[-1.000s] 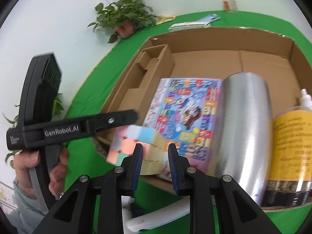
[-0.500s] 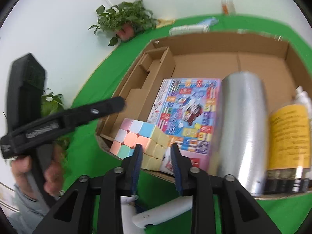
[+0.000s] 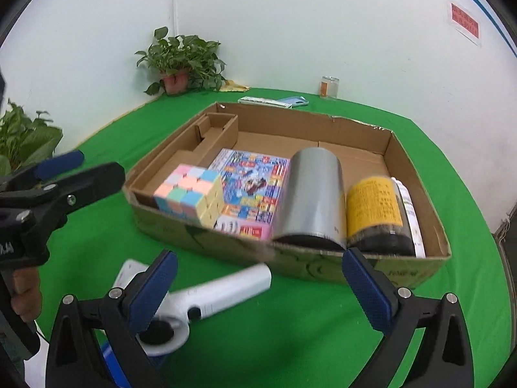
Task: Organize rigid objects
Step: 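Withdraw both grippers toward the white hair dryer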
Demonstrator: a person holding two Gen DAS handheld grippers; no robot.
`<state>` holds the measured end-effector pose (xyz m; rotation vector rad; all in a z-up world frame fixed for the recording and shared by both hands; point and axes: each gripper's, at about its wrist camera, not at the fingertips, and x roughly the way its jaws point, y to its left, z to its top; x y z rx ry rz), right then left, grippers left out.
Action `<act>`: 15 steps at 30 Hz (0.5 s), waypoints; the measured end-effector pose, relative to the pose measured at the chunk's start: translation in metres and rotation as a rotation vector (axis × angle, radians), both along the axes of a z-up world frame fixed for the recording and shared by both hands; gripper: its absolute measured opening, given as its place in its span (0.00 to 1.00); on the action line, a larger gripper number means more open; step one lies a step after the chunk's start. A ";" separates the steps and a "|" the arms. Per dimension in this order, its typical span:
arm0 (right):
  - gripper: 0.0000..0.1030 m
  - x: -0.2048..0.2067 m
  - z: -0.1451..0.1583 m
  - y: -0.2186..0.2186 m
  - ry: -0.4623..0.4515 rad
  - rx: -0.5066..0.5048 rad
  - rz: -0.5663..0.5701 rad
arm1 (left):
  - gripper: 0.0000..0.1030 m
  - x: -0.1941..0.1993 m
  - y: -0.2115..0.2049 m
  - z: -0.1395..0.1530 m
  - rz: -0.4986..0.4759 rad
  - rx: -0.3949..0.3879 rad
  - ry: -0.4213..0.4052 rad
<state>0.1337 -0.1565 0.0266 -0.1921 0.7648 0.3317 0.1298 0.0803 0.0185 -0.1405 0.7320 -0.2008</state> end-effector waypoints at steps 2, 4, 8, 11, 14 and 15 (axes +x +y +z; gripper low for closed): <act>1.00 -0.009 -0.004 -0.005 0.016 -0.001 0.001 | 0.99 0.004 0.005 -0.018 -0.043 -0.092 0.118; 1.00 -0.019 -0.007 -0.013 0.037 0.007 0.003 | 0.99 0.005 0.003 -0.031 -0.046 -0.123 0.214; 1.00 -0.035 -0.013 -0.028 0.061 0.015 0.007 | 0.97 -0.002 -0.008 -0.058 -0.071 -0.171 0.367; 1.00 -0.043 -0.015 -0.040 0.082 0.017 0.017 | 0.89 -0.005 -0.017 -0.063 -0.113 -0.239 0.426; 1.00 -0.050 -0.014 -0.053 0.091 0.022 0.014 | 0.87 -0.006 -0.035 -0.066 -0.148 -0.220 0.471; 1.00 -0.052 -0.015 -0.057 0.097 0.022 0.016 | 0.87 -0.006 -0.041 -0.068 -0.151 -0.214 0.486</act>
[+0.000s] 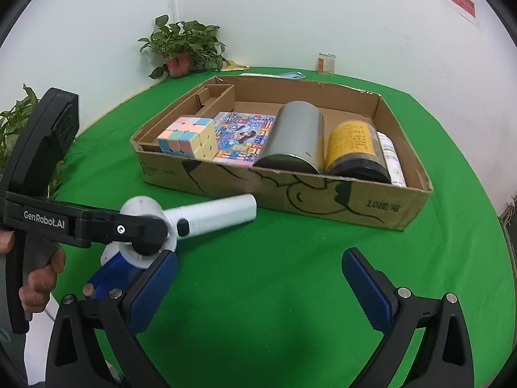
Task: Organize rigid objects
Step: 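Withdraw both grippers toward the white hair dryer, then grasp the white hair dryer with both grippers, right at its head, left at handle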
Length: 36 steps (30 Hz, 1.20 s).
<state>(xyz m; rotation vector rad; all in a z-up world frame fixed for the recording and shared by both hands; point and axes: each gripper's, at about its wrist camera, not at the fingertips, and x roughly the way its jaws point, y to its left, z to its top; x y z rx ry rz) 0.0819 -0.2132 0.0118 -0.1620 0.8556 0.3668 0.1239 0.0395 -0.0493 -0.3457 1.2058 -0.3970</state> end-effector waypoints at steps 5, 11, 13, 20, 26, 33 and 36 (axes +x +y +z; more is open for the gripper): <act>0.99 -0.011 -0.008 -0.022 0.033 0.007 0.002 | 0.87 -0.001 -0.030 -0.001 -0.040 -0.080 0.058; 0.99 -0.022 -0.021 -0.057 0.079 0.068 -0.002 | 0.86 0.006 -0.089 0.008 -0.166 -0.252 0.063; 0.99 -0.027 -0.023 -0.067 0.077 0.089 0.015 | 0.86 0.009 -0.105 0.013 -0.193 -0.252 0.048; 0.99 -0.033 -0.029 -0.079 0.077 0.123 0.034 | 0.87 0.031 -0.102 0.002 -0.056 -0.102 0.083; 0.85 -0.015 -0.040 -0.089 0.083 0.146 -0.077 | 0.86 0.048 -0.112 -0.008 -0.057 -0.162 0.139; 0.74 0.002 -0.052 -0.087 0.095 0.043 -0.031 | 0.86 0.073 -0.131 -0.025 -0.048 -0.180 0.165; 0.55 0.003 -0.058 -0.084 0.147 0.047 -0.040 | 0.83 0.076 -0.135 -0.032 -0.040 -0.166 0.176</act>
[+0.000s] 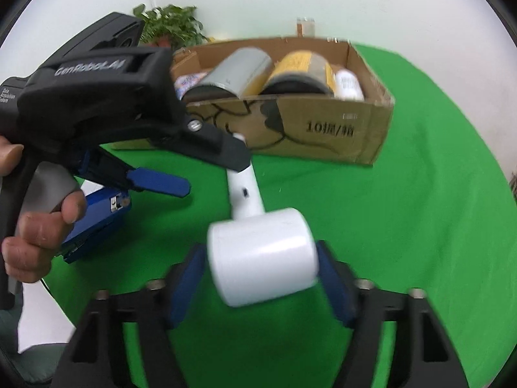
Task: Organize rigid objects
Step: 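Grasp the white hair dryer with both grippers, right at its head, left at handle, then lift the hair dryer with both grippers and carry it over the box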
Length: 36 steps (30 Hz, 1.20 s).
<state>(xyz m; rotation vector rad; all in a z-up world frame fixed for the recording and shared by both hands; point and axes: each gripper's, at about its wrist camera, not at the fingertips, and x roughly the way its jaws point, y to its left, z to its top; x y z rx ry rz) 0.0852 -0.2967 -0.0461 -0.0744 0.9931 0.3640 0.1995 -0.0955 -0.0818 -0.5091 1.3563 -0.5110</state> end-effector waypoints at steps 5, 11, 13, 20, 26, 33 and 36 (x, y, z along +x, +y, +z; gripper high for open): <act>0.54 -0.013 -0.003 0.023 0.024 0.009 0.055 | 0.67 -0.003 0.001 -0.009 -0.008 0.020 0.003; 0.55 -0.016 -0.005 0.043 0.029 0.002 0.056 | 0.37 -0.006 0.004 -0.013 0.005 0.116 -0.018; 0.55 -0.014 -0.005 0.043 0.033 0.007 0.055 | 0.34 -0.007 0.008 -0.014 0.011 0.117 -0.021; 0.54 -0.009 -0.004 0.043 0.034 0.012 0.051 | 0.33 -0.014 0.015 -0.010 0.025 0.116 -0.059; 0.54 -0.028 0.021 0.050 -0.080 0.025 0.057 | 0.33 -0.024 0.023 0.038 0.032 0.134 -0.217; 0.58 -0.028 0.073 0.069 -0.283 0.031 0.111 | 0.29 -0.018 0.038 0.075 0.043 0.117 -0.288; 0.59 -0.021 0.085 0.077 -0.324 0.020 0.116 | 0.02 -0.020 0.045 0.086 0.040 0.118 -0.327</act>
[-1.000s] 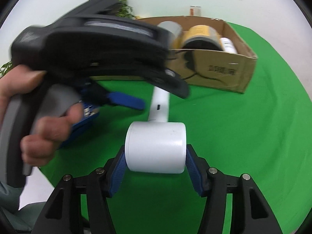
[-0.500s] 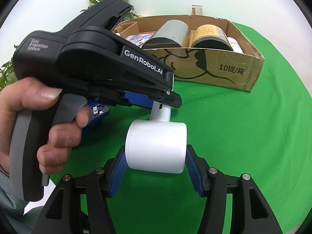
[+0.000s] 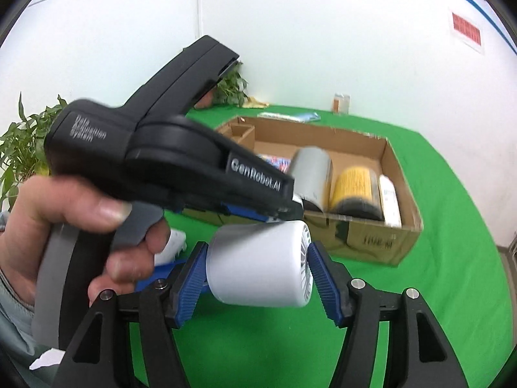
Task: Organize rigid objects
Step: 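Lift the hair dryer with both grippers and carry it over the box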
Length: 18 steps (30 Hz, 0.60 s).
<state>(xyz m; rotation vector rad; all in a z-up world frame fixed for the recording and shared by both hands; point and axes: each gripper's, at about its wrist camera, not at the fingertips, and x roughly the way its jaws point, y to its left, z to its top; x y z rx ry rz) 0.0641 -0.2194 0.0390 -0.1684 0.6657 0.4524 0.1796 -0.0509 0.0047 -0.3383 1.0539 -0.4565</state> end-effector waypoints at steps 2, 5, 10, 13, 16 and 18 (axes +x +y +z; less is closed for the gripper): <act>0.59 0.003 0.000 0.002 0.016 0.015 0.003 | 0.00 0.002 0.002 0.000 -0.036 -0.046 0.028; 0.58 0.007 -0.011 0.005 0.078 0.014 0.005 | 0.00 0.002 0.004 -0.014 -0.058 -0.029 0.069; 0.52 -0.001 -0.056 -0.007 0.270 0.001 -0.035 | 0.03 0.001 0.013 -0.055 -0.016 -0.001 0.207; 0.52 0.000 -0.081 -0.020 0.374 0.010 -0.073 | 0.31 -0.001 0.009 -0.075 -0.018 0.022 0.275; 0.52 0.000 -0.085 -0.018 0.382 0.005 -0.076 | 0.45 -0.002 0.009 -0.089 -0.009 0.006 0.321; 0.52 0.002 -0.087 -0.019 0.395 0.022 -0.079 | 0.46 -0.001 0.002 -0.097 -0.035 0.008 0.340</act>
